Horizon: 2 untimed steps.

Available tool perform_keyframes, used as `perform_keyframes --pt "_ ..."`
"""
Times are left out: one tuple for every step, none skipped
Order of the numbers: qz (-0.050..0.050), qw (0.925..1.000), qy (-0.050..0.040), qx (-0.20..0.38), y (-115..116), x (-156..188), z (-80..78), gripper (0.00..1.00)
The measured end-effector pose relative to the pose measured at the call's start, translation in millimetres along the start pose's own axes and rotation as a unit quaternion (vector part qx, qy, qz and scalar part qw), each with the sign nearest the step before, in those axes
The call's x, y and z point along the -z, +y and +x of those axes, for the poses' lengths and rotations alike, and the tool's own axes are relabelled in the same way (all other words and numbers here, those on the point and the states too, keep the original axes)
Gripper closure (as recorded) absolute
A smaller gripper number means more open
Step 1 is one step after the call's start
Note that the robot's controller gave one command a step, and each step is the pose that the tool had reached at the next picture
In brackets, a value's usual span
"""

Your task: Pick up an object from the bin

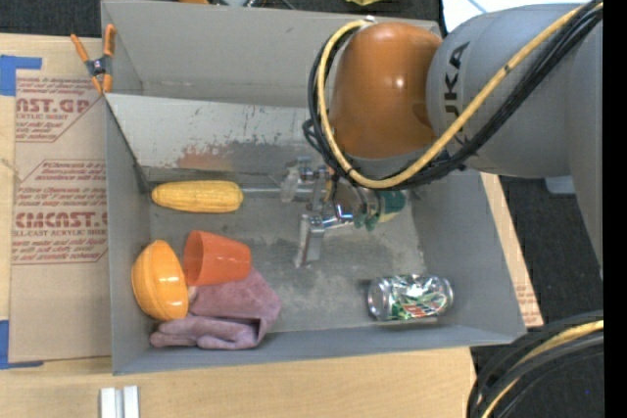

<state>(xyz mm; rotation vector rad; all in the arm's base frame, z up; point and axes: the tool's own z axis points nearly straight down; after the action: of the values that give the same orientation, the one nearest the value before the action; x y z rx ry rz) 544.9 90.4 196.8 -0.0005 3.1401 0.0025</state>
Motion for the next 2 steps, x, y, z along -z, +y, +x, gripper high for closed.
perform_keyframes --pt "0.000 1.0000 -0.0005 0.000 0 0 0.0 0.00" --pt "0.000 0.9968 -0.0020 0.080 55 -84 35.8 0.00"
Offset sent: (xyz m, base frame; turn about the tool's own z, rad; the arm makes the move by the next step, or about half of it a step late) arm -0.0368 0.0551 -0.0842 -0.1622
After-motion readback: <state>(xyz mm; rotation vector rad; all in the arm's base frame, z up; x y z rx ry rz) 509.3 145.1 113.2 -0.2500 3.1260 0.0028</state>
